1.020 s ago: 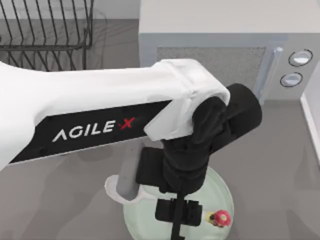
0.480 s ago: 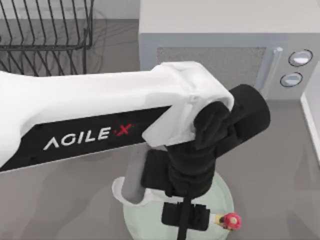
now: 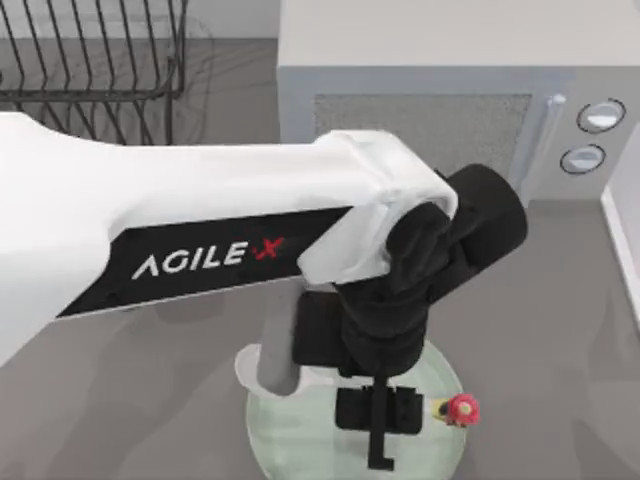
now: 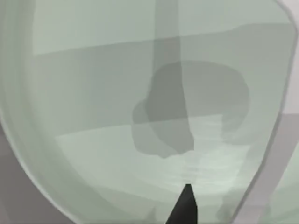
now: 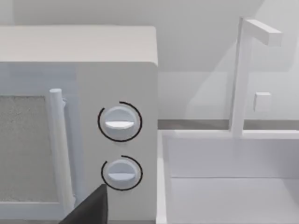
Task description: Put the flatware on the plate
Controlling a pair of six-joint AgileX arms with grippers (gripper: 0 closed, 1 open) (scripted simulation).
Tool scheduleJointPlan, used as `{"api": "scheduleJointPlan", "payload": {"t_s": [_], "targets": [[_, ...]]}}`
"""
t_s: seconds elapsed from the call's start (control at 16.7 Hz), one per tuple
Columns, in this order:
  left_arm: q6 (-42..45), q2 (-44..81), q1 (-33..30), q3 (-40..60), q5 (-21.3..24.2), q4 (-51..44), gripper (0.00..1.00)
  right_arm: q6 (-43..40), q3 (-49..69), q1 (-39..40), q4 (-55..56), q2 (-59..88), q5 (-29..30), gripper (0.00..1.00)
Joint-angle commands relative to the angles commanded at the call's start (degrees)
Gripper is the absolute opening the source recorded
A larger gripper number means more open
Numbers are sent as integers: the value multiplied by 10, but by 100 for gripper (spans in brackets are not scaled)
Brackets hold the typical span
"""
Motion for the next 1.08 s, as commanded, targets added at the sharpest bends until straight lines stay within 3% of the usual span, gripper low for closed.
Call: {"api": "scheduleJointPlan", "payload": {"t_s": [0.66, 1.08], "targets": [[-3, 48, 19, -32, -7, 34, 0, 0, 0, 0, 0, 0, 0, 100], [-3, 48, 19, -32, -7, 34, 53, 0, 0, 0, 0, 0, 0, 100]]}}
